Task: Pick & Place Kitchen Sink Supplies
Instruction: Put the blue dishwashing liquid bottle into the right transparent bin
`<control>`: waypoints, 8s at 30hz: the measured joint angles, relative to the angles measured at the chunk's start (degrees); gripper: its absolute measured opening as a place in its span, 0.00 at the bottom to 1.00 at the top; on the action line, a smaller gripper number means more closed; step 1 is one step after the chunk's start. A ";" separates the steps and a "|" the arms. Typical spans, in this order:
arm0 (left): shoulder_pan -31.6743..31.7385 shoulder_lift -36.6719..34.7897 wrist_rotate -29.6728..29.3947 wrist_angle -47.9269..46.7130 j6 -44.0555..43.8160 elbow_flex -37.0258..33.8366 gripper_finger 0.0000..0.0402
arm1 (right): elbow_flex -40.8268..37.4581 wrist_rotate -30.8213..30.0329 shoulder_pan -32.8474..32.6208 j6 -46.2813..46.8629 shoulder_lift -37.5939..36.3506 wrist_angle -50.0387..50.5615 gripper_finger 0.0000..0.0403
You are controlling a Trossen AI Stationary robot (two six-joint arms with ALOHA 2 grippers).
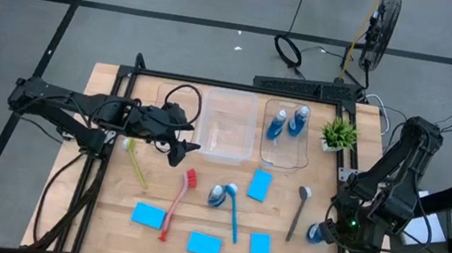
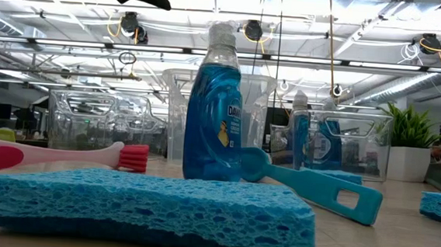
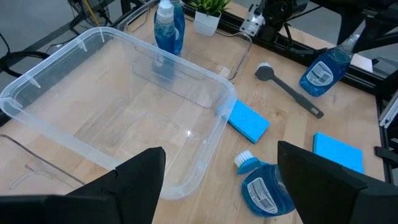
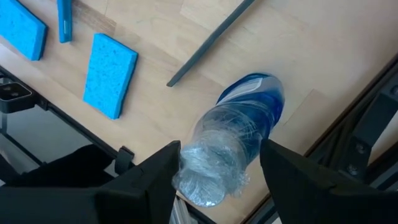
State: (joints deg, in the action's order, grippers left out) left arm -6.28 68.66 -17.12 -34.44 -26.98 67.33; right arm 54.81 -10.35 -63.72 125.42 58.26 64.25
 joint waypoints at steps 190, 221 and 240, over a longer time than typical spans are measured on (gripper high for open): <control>1.88 -0.02 -1.18 1.70 -0.54 0.02 0.77 | -2.54 -46.18 24.36 -69.28 -22.67 -18.56 0.30; 1.88 0.00 -1.23 1.70 -0.96 0.00 0.77 | 11.72 -15.17 60.44 -77.75 -5.78 6.95 0.30; 1.88 -0.02 -1.25 1.68 -0.70 0.00 0.77 | 11.72 -5.41 78.95 -99.52 8.71 3.74 0.31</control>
State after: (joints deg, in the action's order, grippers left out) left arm -4.40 68.65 -18.37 -32.75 -27.68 67.33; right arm 66.52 -15.76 15.23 25.90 66.97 67.99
